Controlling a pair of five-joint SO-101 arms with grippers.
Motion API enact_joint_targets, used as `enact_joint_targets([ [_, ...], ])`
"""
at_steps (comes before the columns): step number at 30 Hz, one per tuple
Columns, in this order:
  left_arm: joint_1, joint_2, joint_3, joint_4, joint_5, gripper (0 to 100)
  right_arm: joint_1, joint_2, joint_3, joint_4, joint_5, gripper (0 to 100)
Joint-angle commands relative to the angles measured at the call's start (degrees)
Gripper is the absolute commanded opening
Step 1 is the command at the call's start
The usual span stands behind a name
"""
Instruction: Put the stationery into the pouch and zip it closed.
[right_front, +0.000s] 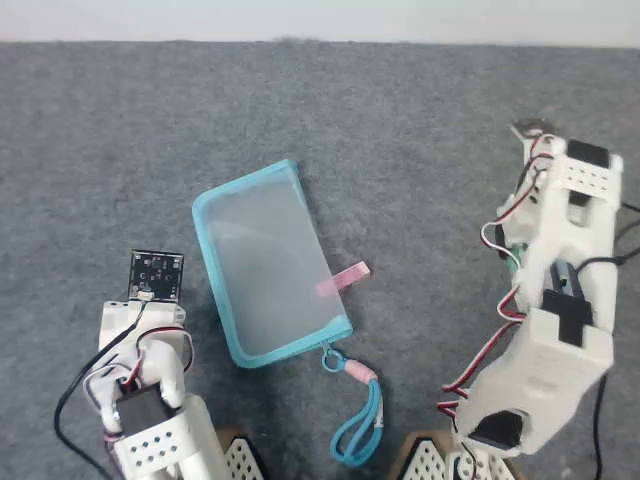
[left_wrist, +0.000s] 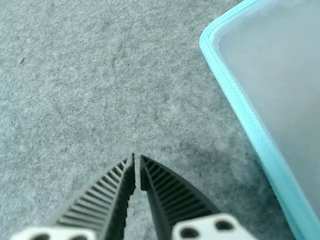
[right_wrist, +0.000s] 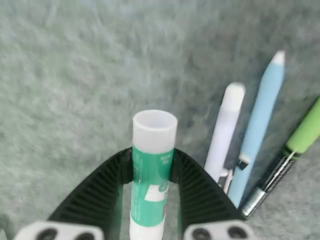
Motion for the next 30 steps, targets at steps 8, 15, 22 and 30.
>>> enact_joint_targets([
  [8, 0.44, -1.14, -0.57, -0.79, -0.53, 1, 2.33, -10.24, 17.76, -16.04, 3.87, 0.7],
  [15, 0.44, -1.14, -0.57, 0.00, -0.53, 1, 7.08, -5.23, 12.66, -20.09, 4.75, 0.8],
  [22, 0.44, -1.14, -0.57, 0.00, -0.53, 1, 6.46, -1.80, 11.08, -20.00, 8.70, 1.3],
  [30, 0.44, -1.14, -0.57, 0.00, -0.53, 1, 6.64, -2.24, 10.90, -20.00, 8.44, 14.7],
])
